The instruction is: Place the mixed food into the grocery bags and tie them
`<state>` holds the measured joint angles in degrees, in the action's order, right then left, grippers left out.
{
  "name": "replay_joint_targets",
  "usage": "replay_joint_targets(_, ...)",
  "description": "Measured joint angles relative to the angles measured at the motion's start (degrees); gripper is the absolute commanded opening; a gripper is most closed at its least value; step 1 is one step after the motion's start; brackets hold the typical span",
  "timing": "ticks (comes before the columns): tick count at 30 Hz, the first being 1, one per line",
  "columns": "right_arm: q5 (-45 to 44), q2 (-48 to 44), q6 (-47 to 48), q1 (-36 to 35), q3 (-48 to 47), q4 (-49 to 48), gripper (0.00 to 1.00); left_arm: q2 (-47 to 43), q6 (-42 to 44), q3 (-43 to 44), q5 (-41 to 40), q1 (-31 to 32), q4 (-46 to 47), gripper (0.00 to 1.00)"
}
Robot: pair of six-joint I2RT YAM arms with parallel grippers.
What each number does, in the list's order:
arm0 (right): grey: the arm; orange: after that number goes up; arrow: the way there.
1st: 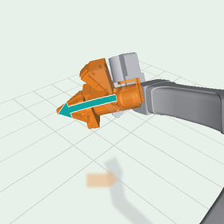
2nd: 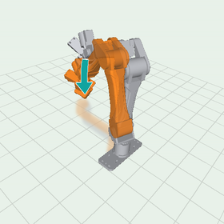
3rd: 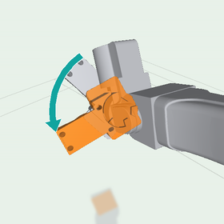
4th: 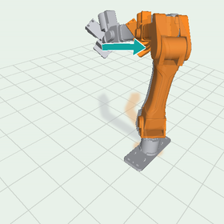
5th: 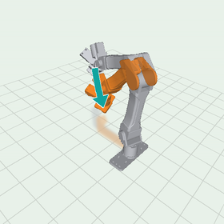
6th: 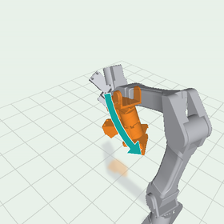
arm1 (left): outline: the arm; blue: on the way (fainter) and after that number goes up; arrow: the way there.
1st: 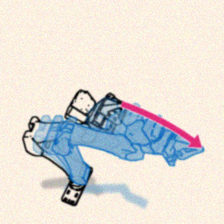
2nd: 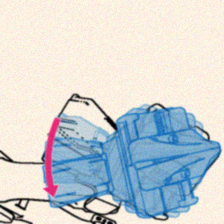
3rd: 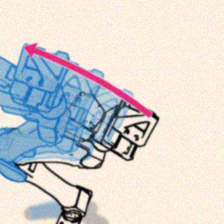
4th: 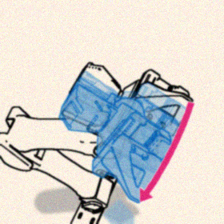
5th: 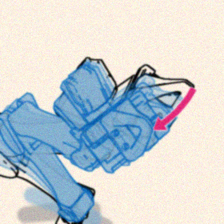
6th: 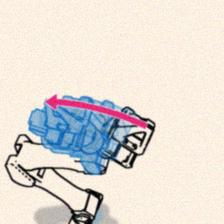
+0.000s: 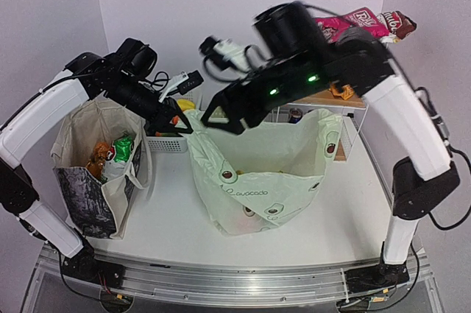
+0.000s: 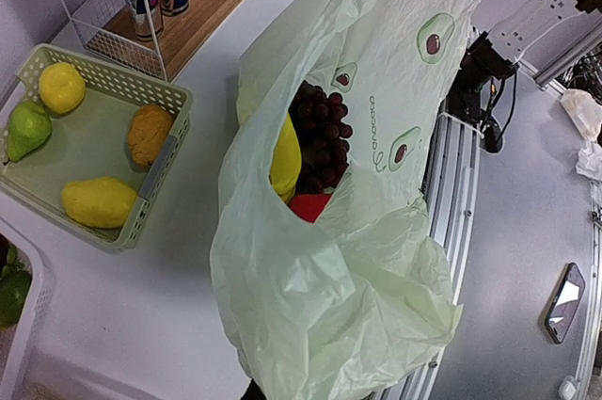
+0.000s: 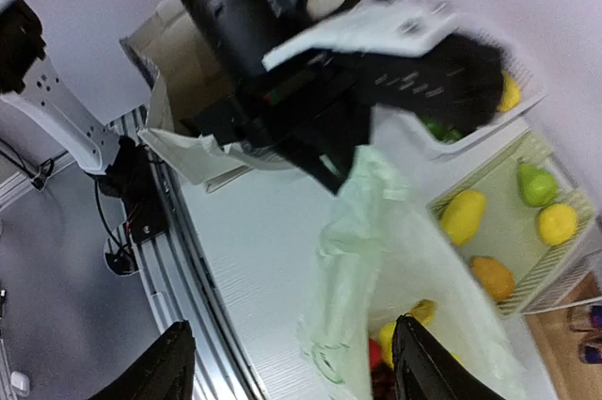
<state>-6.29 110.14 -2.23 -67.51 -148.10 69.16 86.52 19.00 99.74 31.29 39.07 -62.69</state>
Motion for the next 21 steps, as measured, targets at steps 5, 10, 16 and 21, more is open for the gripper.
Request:
replay_joint_targets(5, 3.72, 2.34, -4.07, -0.67, 12.66, -6.91, 0.63, -0.51, -0.31, -0.11, 0.04, 0.0, 0.84, 0.0)
replay_joint_targets(10, 1.91, 2.29, -7.54, -0.67, 18.12, -12.94, 0.61, -0.52, -0.84, -0.13, 0.09, 0.0, 1.34, 0.0)
replay_joint_targets(16, -2.09, 2.13, -8.35, -0.67, 19.98, -16.44, 0.57, -0.71, -0.87, -1.06, 0.13, 0.0, 1.78, 0.0)
replay_joint_targets(21, -6.74, 1.43, -7.18, -0.67, 20.29, -17.52, 0.49, -0.74, -0.87, -1.27, 0.3, 0.0, 1.77, 0.0)
